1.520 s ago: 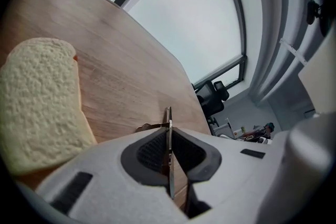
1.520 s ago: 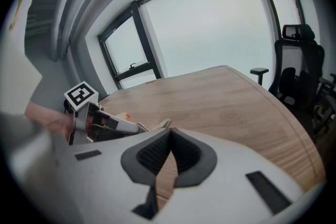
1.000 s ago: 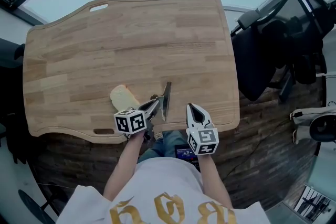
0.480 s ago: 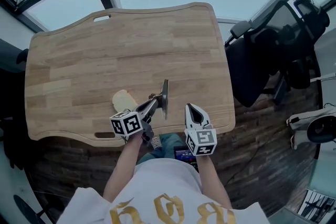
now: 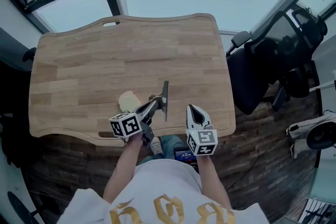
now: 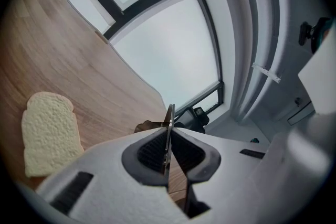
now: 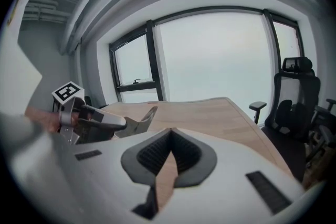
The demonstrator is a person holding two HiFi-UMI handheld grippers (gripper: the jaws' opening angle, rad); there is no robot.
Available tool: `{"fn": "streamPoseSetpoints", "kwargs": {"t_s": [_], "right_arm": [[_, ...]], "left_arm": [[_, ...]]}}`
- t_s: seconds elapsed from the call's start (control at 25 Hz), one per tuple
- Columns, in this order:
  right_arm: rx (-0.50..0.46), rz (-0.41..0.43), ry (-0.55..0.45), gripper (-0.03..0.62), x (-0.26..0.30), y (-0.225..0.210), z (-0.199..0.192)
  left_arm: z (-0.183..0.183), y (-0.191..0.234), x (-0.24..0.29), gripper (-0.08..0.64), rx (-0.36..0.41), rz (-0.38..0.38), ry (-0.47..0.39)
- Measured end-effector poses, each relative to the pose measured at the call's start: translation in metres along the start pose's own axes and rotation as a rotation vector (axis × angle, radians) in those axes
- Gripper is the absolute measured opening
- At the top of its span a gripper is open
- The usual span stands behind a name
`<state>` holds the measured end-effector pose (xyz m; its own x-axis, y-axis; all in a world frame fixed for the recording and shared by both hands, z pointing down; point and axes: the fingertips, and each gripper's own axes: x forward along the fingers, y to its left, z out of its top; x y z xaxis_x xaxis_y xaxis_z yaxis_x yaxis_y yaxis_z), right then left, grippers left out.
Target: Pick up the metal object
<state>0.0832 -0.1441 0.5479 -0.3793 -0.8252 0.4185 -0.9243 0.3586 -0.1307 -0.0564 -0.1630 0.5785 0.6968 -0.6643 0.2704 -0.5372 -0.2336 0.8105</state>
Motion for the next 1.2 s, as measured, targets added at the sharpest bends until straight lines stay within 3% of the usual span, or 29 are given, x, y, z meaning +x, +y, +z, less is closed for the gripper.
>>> {"fn": "streamPoseSetpoints", "kwargs": {"t_s": [0.88,1.2], "right_arm": [[-0.009,0.013,-0.130,0.011,-0.019,0.028,0.040],[-0.008,0.008,-0.137,0.011,-0.021,0.030,0.042]], "left_arm": [[0.045,-0.056,-0.050,0.038,-0.012,-0.091,-0.190],[0.047,-0.065,-0.057,0.038,-0.013,-0.110,-0.209]]}}
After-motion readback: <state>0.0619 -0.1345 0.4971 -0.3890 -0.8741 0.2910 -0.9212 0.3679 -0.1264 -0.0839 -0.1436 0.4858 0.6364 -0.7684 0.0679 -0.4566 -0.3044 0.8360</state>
